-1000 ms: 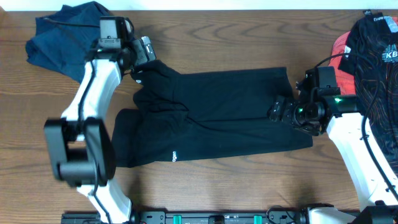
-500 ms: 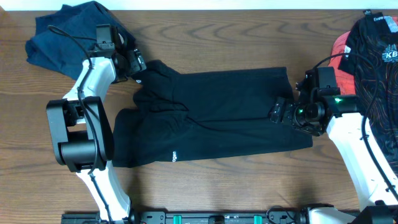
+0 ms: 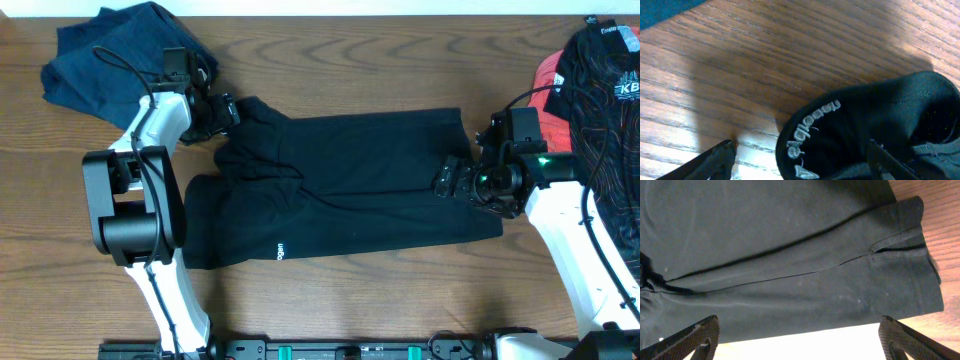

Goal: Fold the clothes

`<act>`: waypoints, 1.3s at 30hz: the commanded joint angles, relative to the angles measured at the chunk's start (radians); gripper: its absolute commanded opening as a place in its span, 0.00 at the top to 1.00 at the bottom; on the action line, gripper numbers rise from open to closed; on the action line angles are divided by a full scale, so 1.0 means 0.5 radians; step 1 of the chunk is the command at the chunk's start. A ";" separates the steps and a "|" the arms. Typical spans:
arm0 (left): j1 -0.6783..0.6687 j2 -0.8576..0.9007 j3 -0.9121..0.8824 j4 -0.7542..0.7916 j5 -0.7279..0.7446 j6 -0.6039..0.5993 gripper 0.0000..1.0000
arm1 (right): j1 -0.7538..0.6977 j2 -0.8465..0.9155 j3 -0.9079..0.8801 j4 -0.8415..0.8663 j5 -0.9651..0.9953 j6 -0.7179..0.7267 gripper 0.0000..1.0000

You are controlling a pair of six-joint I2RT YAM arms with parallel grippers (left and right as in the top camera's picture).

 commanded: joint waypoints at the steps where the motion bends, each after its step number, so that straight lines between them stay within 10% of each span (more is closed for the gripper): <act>1: 0.003 0.055 0.044 0.010 0.014 0.034 0.18 | -0.021 -0.009 0.005 0.002 0.012 -0.033 0.01; 12: 0.003 0.057 0.043 0.047 0.014 0.034 0.69 | -0.024 -0.009 0.011 0.256 0.014 -0.008 0.06; 29: 0.003 0.057 0.033 0.039 0.013 0.034 0.72 | -0.135 1.147 1.337 0.032 0.132 -0.191 0.11; 39: 0.003 0.057 0.030 0.032 0.013 0.034 0.72 | -0.139 1.605 1.445 0.075 0.046 0.004 0.20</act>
